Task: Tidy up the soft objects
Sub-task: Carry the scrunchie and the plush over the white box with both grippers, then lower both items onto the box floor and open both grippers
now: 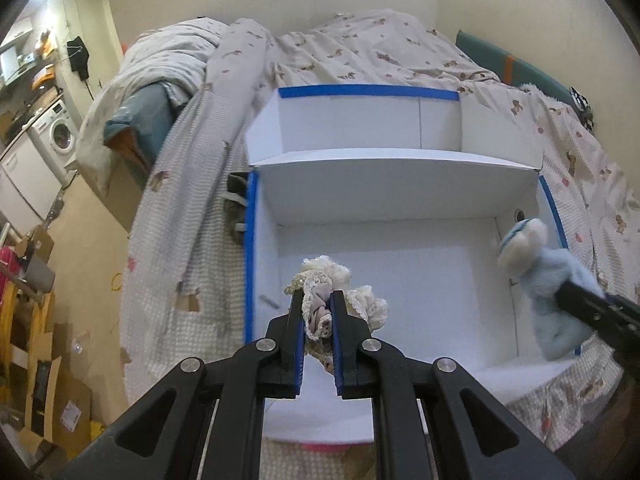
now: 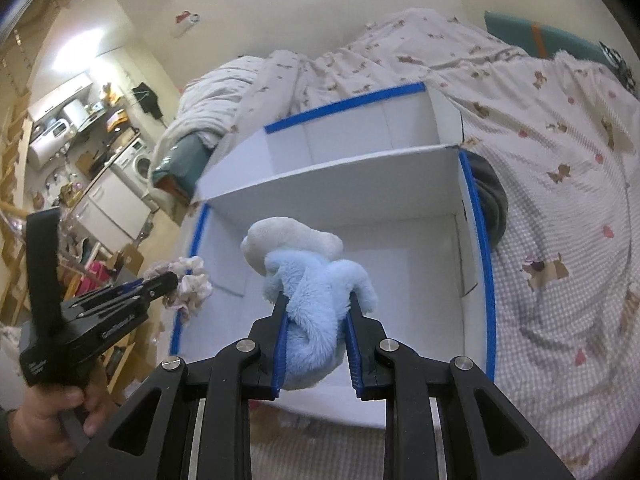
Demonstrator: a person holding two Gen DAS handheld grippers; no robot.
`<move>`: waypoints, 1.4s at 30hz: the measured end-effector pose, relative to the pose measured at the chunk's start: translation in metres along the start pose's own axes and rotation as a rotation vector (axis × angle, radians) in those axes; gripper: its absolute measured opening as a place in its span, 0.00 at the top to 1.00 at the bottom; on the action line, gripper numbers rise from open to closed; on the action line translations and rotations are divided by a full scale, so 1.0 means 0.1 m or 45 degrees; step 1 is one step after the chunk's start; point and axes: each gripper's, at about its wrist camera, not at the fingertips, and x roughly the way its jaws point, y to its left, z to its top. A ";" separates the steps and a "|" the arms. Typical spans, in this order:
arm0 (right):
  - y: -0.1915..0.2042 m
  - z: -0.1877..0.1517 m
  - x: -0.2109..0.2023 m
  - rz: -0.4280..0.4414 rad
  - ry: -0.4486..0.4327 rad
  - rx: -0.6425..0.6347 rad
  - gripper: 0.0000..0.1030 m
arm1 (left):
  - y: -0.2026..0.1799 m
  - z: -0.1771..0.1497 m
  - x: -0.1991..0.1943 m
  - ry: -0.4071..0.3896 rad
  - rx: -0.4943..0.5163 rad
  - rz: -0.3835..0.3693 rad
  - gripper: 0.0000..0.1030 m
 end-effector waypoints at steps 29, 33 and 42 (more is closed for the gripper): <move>-0.24 -0.20 1.21 -0.189 0.307 -0.024 0.74 | -0.34 -0.31 0.89 0.121 0.105 0.005 0.90; -0.25 -0.21 1.23 -0.207 0.321 -0.026 0.74 | -0.31 -0.37 0.91 0.148 0.100 0.001 0.89; -0.27 -0.19 1.27 -0.219 0.328 -0.009 0.73 | -0.34 -0.35 0.92 0.146 0.138 0.042 0.87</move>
